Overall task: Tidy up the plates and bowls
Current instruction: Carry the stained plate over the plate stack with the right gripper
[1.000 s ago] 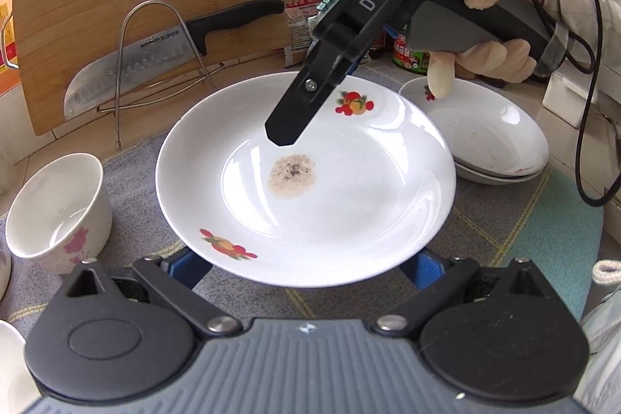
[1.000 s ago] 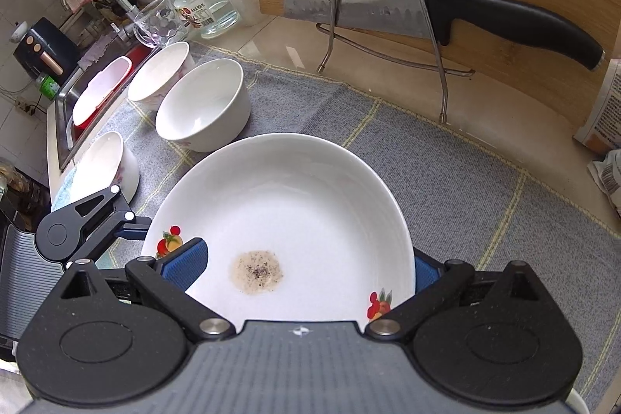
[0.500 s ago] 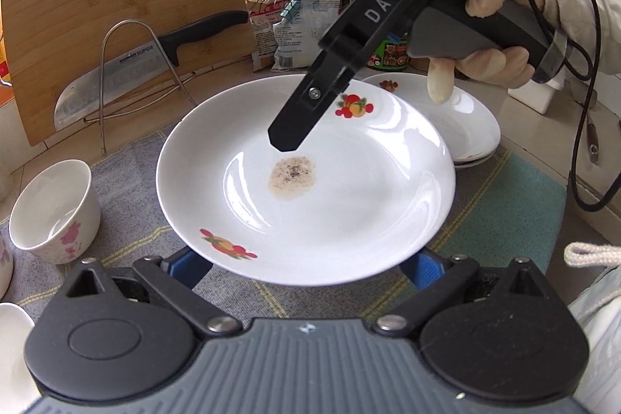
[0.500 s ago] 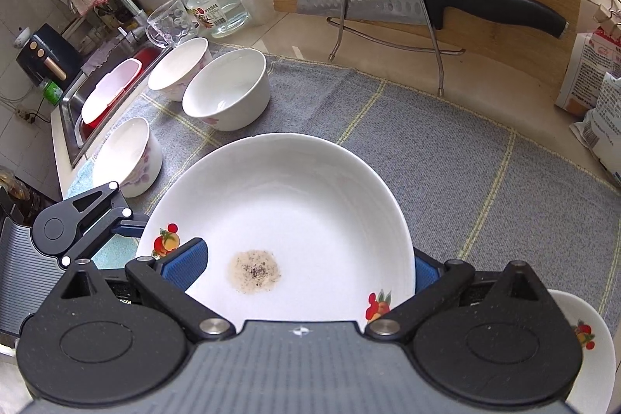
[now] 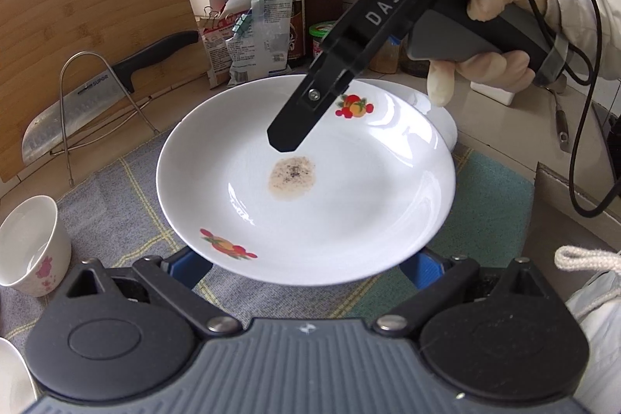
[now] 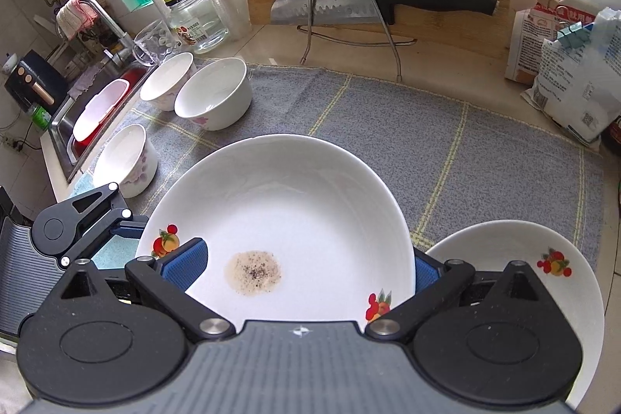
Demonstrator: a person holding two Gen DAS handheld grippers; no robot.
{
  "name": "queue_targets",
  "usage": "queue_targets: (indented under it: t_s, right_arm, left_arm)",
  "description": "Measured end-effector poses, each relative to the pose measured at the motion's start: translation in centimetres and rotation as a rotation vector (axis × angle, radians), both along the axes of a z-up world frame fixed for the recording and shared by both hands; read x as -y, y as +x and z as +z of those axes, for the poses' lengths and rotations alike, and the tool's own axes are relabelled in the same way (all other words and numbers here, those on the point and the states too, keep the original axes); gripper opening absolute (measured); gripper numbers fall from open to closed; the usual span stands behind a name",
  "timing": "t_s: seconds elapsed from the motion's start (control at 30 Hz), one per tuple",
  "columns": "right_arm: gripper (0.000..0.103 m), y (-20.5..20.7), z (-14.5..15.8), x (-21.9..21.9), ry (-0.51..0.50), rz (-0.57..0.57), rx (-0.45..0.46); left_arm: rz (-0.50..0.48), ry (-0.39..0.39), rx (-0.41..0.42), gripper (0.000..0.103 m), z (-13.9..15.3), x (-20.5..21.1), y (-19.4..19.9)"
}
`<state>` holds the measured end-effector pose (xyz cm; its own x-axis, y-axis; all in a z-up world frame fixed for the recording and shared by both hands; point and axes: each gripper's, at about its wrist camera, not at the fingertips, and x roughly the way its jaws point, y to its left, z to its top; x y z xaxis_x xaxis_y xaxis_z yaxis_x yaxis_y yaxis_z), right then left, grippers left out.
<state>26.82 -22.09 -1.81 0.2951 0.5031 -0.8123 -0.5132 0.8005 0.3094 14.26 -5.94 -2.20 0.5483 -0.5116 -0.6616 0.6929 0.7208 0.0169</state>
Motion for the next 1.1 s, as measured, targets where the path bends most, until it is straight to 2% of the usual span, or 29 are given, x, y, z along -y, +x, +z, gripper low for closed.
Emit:
queue_targets:
  t_s: [0.6, 1.1]
  right_arm:
    - [0.103, -2.3, 0.2, 6.0, -0.014, -0.196, 0.002]
    - [0.103, -3.7, -0.5, 9.7, -0.019, -0.322, -0.012]
  left_arm:
    - [-0.194, -0.010, -0.008, 0.100, -0.1, 3.8, 1.4]
    - [-0.306, -0.010, -0.030, 0.100, -1.0, 6.9, 2.8]
